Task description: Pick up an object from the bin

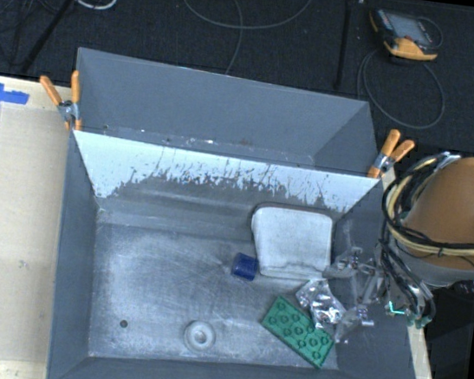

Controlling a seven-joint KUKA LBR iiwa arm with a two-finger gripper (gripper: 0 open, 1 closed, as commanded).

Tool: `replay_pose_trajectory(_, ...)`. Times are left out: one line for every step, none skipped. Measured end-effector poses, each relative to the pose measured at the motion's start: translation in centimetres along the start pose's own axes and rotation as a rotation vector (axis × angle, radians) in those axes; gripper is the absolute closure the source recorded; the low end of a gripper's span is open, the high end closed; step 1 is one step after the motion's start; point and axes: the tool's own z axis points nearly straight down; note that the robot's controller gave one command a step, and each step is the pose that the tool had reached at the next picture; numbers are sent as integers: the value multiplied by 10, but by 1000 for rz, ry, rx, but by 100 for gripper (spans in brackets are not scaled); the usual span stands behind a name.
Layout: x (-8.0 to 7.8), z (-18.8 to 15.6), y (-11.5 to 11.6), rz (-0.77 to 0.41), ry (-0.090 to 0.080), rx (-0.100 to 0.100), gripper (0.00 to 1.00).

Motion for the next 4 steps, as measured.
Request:
replay_pose_trajectory(22,117,-3,71,-17,2,0)
replay_pose_trajectory(27,100,2,313,-9,0,0)
replay_pose_trajectory(20,98,5,566,-8,-1,0)
replay_pose_trajectory(16,126,7,799,-14,-6,0)
